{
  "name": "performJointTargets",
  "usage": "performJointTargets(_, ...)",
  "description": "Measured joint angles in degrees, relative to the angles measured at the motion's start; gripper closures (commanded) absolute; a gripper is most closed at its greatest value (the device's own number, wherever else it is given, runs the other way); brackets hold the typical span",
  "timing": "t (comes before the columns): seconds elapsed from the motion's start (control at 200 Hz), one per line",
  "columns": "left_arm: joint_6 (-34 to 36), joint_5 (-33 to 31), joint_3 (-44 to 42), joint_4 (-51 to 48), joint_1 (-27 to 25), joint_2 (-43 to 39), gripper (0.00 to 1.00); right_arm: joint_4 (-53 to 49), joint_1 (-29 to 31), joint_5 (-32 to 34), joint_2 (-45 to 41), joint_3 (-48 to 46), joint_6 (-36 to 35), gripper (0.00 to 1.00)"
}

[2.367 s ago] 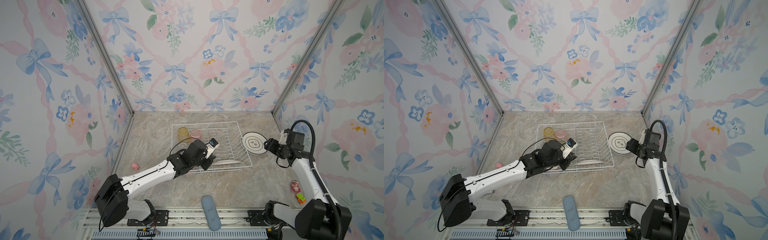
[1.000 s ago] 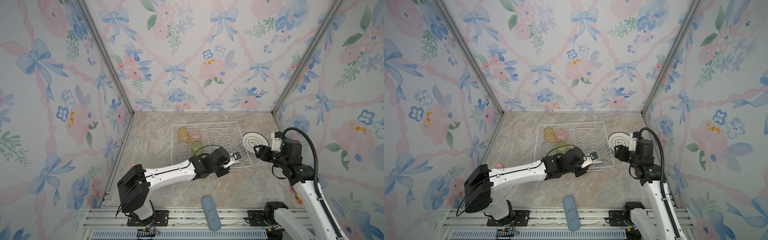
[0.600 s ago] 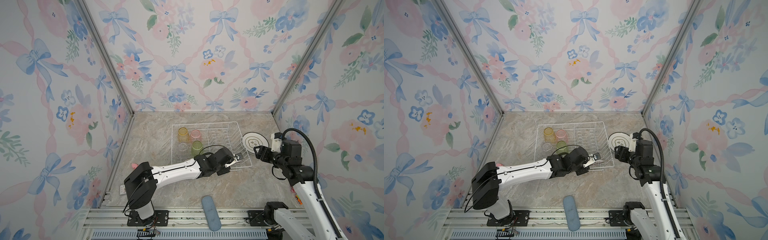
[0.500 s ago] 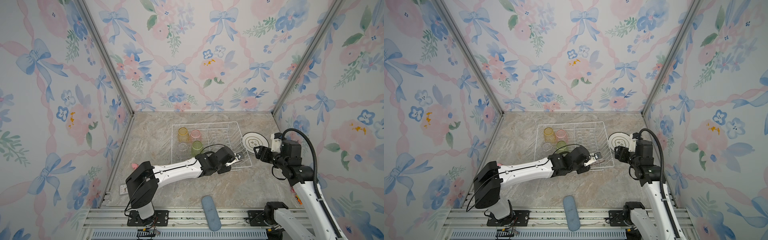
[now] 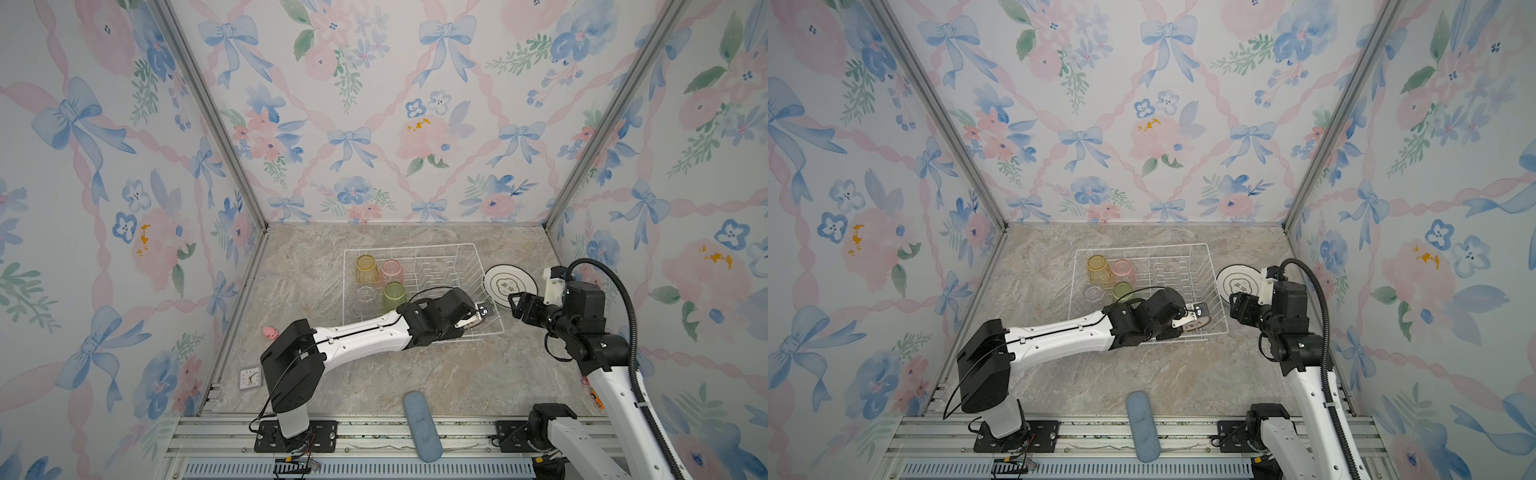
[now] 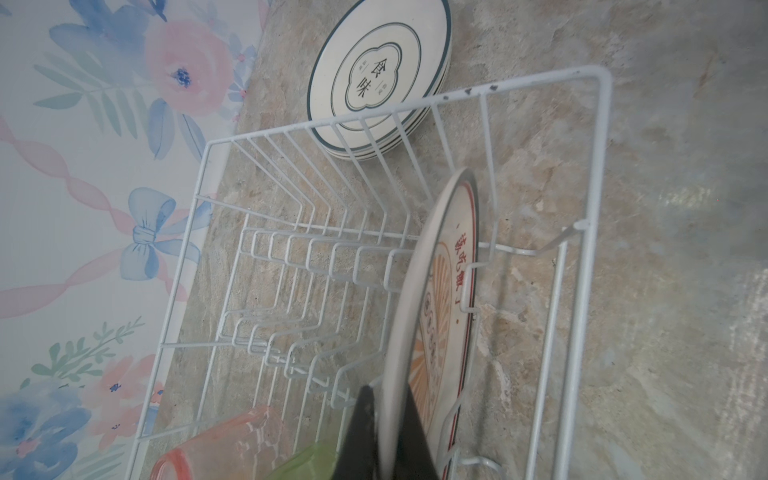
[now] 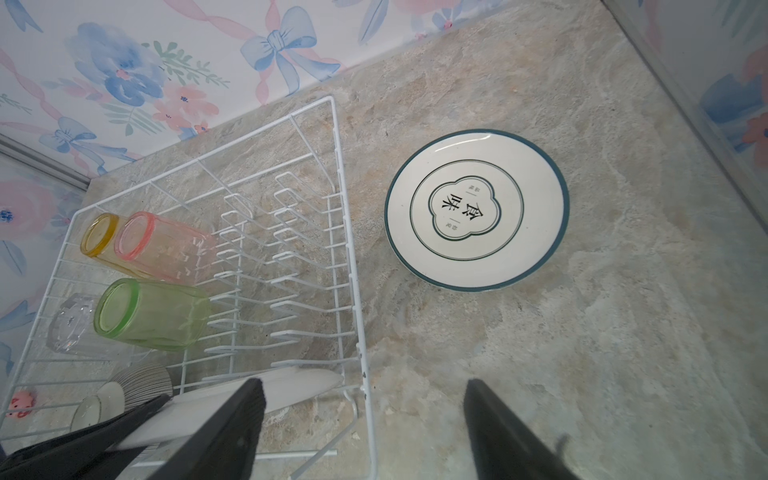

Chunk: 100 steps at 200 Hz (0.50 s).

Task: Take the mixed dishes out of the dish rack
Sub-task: 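Lift the orange-printed plate upward out of the rack with the left gripper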

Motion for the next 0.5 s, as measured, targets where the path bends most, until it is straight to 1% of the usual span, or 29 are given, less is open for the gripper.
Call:
performJointTargets(0.295,0.37,-4.09,-0.22,0.09,-0.44,0.17,1.0,0.0,0.0,0.04,0.0,-0.02,0.04,0.22)
performJointTargets(0.5,0.59,-5.46,-3.26,1.38,-0.52,-2.27,1.0,0.07,0.0,0.04,0.02,-0.11,0.09,0.22)
